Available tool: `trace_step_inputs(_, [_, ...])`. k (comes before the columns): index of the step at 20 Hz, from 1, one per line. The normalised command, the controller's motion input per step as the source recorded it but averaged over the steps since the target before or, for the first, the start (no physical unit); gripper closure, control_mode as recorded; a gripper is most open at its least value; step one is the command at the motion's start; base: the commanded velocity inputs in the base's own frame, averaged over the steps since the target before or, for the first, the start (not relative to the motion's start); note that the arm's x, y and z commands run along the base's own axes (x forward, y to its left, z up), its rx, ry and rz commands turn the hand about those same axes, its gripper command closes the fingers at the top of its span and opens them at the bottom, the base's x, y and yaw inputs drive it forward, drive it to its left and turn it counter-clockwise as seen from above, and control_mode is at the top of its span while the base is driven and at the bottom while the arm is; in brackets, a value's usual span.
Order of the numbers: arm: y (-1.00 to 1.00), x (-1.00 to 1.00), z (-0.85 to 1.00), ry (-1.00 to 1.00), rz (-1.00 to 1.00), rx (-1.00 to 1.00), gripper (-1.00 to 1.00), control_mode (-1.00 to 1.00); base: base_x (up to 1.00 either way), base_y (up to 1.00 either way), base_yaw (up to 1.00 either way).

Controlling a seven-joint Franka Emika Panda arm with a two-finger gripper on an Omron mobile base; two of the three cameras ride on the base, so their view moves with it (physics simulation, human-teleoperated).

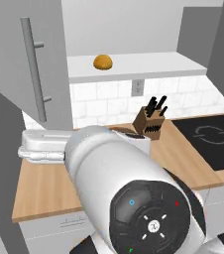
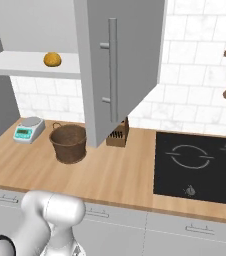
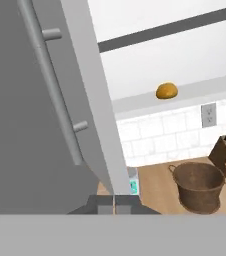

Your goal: Open the cabinet, pick up the bread from the cabinet and place it in the basket. Then move the basket to the dining counter.

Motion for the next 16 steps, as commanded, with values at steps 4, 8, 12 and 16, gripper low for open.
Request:
trace_step_inputs(4, [-1.0,-0.96,-0.66,-0.27,0.0,0.14,1.0,-1.0,0.0,0.0,0.0])
trace_step_inputs(8, [-1.0,-0.4,-0.41,-0.47,0.0,0.12,1.0,-1.0,0.0,0.0,0.0])
trace_step_inputs(12, [-0.96,0.08,0.02,-0.16,0.0,0.05,1.0,-1.0,0.0,0.0,0.0])
trace_step_inputs(16, [-0.77,0.17,0.31,0.01,0.0,0.0,1.0,-1.0,0.0,0.0,0.0])
